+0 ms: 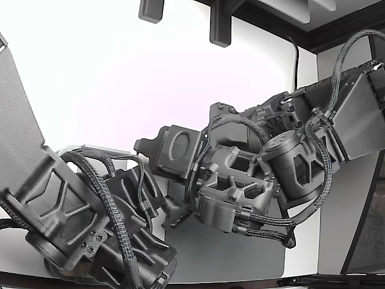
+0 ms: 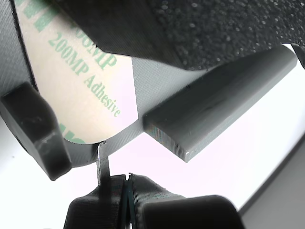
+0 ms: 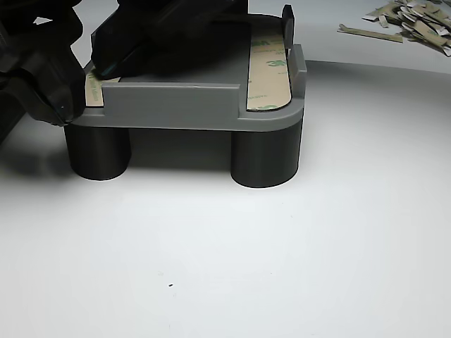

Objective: Peel off protective film from adhesive tape.

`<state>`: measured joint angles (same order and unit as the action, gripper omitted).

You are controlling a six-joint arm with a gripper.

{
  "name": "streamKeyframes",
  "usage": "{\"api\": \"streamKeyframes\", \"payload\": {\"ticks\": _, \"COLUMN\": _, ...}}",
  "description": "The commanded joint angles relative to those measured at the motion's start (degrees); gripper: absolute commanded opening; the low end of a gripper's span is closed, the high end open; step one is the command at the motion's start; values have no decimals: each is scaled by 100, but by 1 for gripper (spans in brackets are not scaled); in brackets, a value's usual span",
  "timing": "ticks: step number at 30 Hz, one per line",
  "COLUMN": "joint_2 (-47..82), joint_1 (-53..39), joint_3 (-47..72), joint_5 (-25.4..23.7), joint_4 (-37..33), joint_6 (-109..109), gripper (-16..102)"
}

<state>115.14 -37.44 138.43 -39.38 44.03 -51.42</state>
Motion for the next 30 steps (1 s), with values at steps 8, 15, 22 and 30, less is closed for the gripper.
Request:
{"api": "streamKeyframes", "payload": {"ticks": 8, "joint_2": 44, "joint_1": 26, "joint_3": -220, "joint_5": -18, "joint_4": 9, "joint_6": 0, "gripper": -11}}
{"api": "streamKeyframes", "payload": {"ticks": 15, "joint_2": 35, "joint_1": 18, "joint_3": -229, "joint_5": -18, "joint_4": 9, "joint_6": 26, "gripper": -11}}
{"api": "streamKeyframes", "payload": {"ticks": 22, "joint_2": 35, "joint_1": 9, "joint_3": -264, "joint_5": -9, "joint_4": 26, "joint_6": 53, "gripper": -11}}
{"api": "streamKeyframes", "payload": {"ticks": 30, "joint_2": 53, "joint_1": -18, "joint_3": -290, "joint_5": 0, "joint_4": 35, "joint_6": 114, "gripper": -11}}
